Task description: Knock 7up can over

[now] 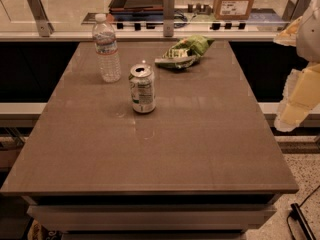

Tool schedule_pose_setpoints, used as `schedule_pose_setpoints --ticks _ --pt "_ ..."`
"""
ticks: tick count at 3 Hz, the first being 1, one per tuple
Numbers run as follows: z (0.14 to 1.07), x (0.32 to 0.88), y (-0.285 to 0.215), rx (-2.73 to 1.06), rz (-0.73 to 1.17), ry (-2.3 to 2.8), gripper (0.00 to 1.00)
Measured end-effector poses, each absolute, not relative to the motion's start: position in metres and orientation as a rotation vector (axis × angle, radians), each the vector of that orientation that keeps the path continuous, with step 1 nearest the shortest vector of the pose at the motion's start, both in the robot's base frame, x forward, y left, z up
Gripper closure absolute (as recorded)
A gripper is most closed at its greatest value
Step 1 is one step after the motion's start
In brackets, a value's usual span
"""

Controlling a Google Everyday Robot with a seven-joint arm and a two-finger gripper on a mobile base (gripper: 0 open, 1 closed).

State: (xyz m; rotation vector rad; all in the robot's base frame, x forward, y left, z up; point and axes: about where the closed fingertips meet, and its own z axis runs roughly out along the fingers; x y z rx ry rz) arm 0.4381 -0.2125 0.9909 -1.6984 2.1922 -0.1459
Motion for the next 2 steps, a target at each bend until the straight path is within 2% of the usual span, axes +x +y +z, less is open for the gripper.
schedule_pose_setpoints --ticks 2 --pt "0.9899 0.4411 -0.2073 -1.681 -0.131 2.179 0.0"
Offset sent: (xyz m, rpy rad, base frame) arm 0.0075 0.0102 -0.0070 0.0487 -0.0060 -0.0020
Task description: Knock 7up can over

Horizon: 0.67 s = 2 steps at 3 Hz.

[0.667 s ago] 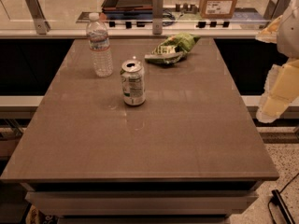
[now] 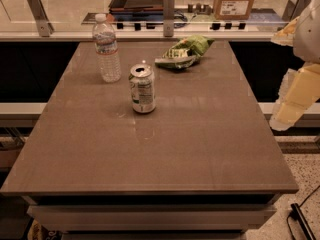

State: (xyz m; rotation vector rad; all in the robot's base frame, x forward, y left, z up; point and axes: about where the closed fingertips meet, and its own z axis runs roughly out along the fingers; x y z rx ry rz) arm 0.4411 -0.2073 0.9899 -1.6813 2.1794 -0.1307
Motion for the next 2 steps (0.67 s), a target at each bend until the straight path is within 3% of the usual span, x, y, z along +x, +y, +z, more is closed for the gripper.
schedule_pose_setpoints --ticks 2 --pt "0.969 0.451 -0.179 -1.477 0.015 2.127 0.0"
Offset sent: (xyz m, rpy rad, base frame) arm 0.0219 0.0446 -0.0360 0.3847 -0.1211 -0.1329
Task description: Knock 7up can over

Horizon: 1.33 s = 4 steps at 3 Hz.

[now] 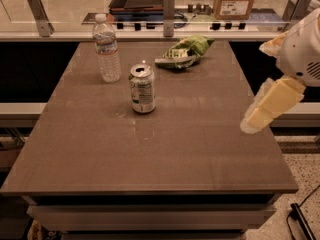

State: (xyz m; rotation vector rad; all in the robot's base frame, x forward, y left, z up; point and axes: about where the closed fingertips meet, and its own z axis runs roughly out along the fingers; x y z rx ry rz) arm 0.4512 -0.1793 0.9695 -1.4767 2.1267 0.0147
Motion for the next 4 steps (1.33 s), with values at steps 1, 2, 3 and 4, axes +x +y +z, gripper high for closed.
schedule_pose_setpoints --ticks 1,2,3,4 --pt "0.953 0.46 -0.164 -1.328 0.123 2.079 0.0" --pt "0.934 0.474 -0.148 -1.199 0.233 1.991 0.0" --pt "0.927 0.492 -0.137 -1.102 0.268 1.906 0.0" --pt "0.929 0.513 -0.128 -1.039 0.272 1.824 0.0"
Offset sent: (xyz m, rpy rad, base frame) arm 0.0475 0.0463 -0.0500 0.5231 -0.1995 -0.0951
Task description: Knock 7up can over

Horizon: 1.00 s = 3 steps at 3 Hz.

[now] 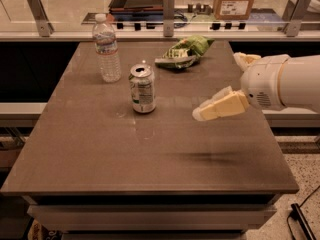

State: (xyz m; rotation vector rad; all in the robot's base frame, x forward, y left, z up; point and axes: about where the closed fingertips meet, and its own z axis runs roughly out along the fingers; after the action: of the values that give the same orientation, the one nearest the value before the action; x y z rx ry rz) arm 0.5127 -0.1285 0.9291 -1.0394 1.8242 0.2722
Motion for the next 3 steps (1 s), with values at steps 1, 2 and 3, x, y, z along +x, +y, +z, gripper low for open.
schedule_pose_setpoints --ticks 1,2,3 --pt "0.929 0.513 -0.128 -1.04 0.272 1.824 0.0" --pt "0.918 0.524 -0.106 -1.072 0.294 1.811 0.0" --pt "0.909 0.535 -0.083 -1.07 0.346 1.765 0.0"
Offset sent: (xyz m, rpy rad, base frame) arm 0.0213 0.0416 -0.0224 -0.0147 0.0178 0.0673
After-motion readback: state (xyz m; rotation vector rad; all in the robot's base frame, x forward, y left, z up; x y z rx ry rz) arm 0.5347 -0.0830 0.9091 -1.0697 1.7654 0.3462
